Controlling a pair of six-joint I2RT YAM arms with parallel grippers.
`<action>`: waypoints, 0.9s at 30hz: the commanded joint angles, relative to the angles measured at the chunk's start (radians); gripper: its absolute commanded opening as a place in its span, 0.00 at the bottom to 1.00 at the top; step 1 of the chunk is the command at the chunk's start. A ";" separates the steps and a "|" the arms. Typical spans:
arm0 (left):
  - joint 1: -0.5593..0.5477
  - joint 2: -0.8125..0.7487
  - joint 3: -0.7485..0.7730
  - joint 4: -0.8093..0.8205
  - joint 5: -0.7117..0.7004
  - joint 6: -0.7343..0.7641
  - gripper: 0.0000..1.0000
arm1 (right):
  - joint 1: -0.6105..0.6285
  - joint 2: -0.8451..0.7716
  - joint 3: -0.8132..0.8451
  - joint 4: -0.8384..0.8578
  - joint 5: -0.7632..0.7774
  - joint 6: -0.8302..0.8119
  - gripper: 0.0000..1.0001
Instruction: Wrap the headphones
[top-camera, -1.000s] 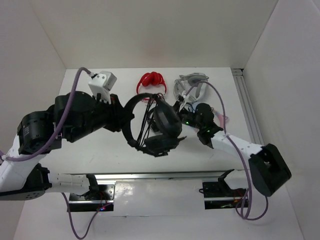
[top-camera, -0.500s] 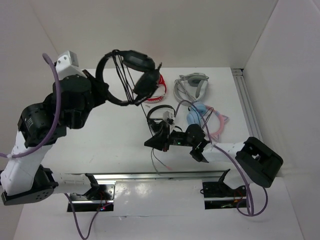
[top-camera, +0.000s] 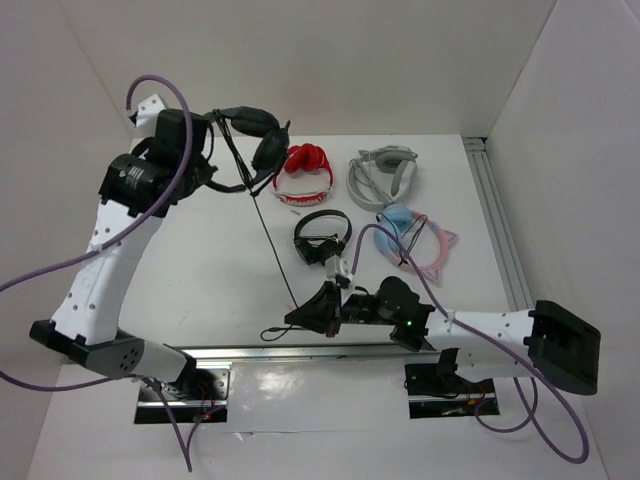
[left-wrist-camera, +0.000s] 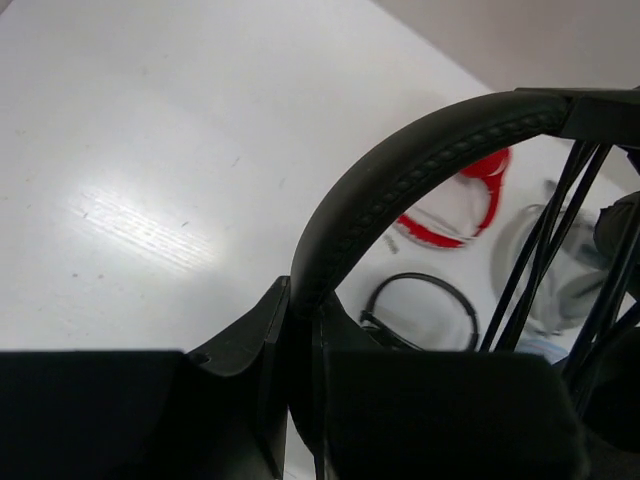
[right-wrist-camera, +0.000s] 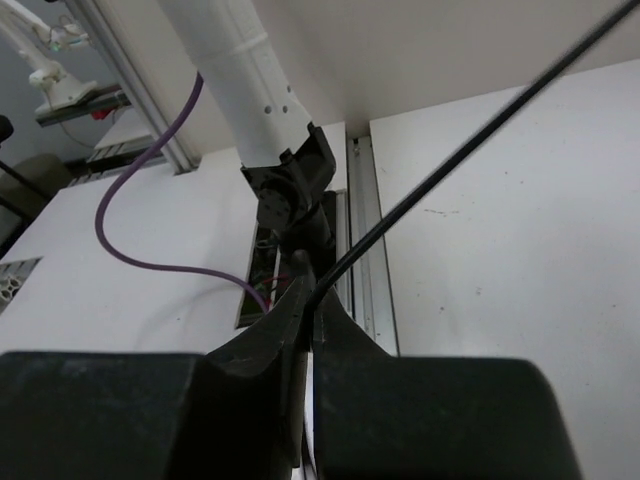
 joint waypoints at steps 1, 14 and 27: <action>0.039 0.027 -0.037 0.145 -0.058 -0.035 0.00 | 0.069 -0.092 0.008 -0.166 0.047 -0.065 0.00; -0.139 0.160 -0.160 -0.094 -0.162 0.020 0.00 | 0.169 -0.189 0.615 -1.007 0.481 -0.494 0.00; -0.535 0.055 -0.380 -0.102 -0.022 0.127 0.00 | 0.169 -0.157 0.860 -1.193 0.932 -0.747 0.00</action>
